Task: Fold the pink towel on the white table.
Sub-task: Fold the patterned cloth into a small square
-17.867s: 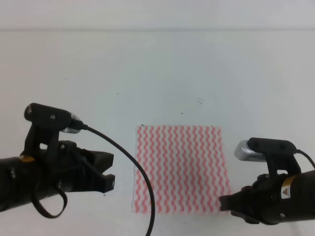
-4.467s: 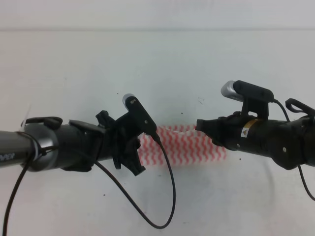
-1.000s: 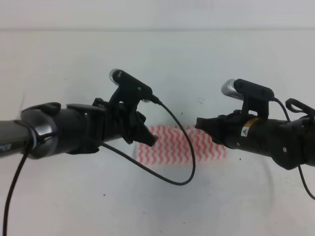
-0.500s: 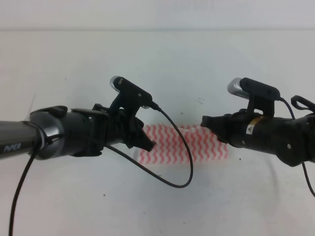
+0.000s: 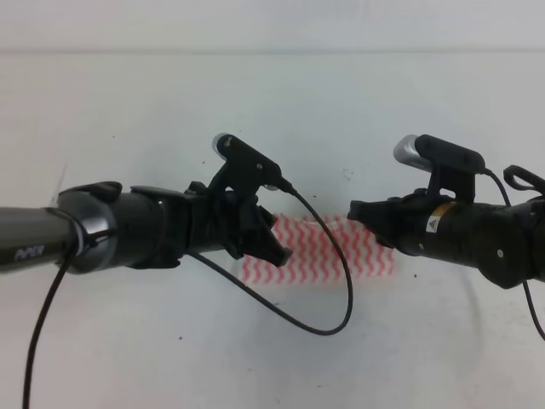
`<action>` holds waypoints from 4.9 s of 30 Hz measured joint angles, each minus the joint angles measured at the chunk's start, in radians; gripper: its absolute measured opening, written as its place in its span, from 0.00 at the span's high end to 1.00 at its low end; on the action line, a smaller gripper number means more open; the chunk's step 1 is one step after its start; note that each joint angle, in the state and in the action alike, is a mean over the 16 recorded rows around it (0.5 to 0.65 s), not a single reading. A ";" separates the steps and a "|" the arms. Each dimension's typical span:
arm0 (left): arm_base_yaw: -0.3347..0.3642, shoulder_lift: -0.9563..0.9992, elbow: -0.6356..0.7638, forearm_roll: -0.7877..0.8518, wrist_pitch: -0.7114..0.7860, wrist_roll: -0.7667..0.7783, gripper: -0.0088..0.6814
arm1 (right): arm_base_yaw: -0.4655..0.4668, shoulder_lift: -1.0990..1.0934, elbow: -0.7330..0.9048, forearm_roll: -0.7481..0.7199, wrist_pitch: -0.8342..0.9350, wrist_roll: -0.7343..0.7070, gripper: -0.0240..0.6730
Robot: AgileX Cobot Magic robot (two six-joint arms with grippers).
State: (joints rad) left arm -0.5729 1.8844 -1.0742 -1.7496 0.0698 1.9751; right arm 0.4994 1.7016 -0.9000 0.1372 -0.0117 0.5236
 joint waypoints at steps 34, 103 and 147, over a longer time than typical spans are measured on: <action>0.001 0.099 -0.047 0.001 -0.073 0.009 0.93 | 0.000 0.001 0.000 -0.004 -0.003 -0.002 0.99; 0.001 0.141 -0.146 0.007 0.237 0.163 0.93 | -0.008 0.003 0.000 -0.021 -0.141 -0.024 0.37; 0.075 -0.033 -0.026 0.007 0.032 -0.349 0.79 | -0.061 0.118 -0.288 -0.103 0.421 -0.059 0.50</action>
State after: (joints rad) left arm -0.4976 1.8514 -1.0998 -1.7422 0.1020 1.6263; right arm 0.4380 1.8195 -1.1882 0.0339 0.4090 0.4643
